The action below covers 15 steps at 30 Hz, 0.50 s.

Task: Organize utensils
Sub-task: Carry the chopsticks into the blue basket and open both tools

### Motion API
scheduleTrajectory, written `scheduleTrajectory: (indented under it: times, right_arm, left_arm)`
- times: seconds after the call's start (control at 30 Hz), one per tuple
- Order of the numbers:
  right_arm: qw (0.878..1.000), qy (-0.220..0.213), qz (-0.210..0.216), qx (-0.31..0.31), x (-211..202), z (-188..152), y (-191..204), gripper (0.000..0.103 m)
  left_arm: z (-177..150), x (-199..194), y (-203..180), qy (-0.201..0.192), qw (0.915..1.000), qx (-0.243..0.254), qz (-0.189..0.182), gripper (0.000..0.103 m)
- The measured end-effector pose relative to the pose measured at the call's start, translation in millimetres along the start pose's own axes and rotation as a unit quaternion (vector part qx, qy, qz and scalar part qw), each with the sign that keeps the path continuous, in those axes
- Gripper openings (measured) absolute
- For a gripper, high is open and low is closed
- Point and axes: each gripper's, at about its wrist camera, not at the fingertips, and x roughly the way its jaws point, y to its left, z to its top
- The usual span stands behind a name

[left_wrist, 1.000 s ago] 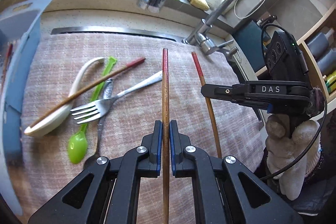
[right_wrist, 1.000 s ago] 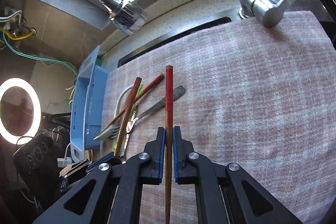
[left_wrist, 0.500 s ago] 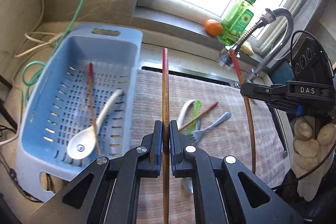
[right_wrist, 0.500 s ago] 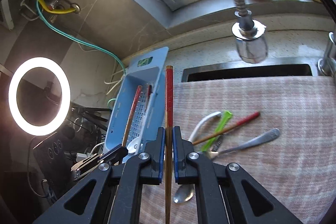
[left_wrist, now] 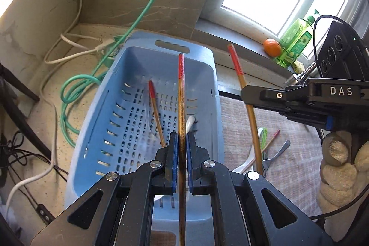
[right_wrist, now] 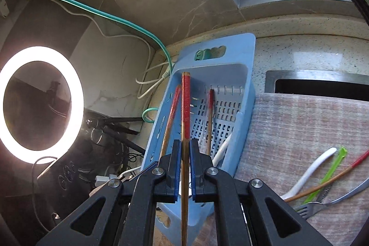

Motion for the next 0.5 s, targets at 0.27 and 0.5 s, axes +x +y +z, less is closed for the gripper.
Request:
scheduleTrajectory:
  times: [0.27, 0.5]
  right_arm:
    - [1.000, 0.009, -0.017, -0.010, 27.8, 5.6, 5.5, 0.007]
    - [0.999, 0.001, -0.030, -0.016, 25.3, 11.1, 5.1, 0.015]
  left_arm:
    - [10.9, 10.0, 14.8, 0.004, 1.0000, 0.002, 0.007, 0.006]
    - [16.0, 13.2, 16.4, 0.007, 0.9996, 0.006, 0.028, 0.021]
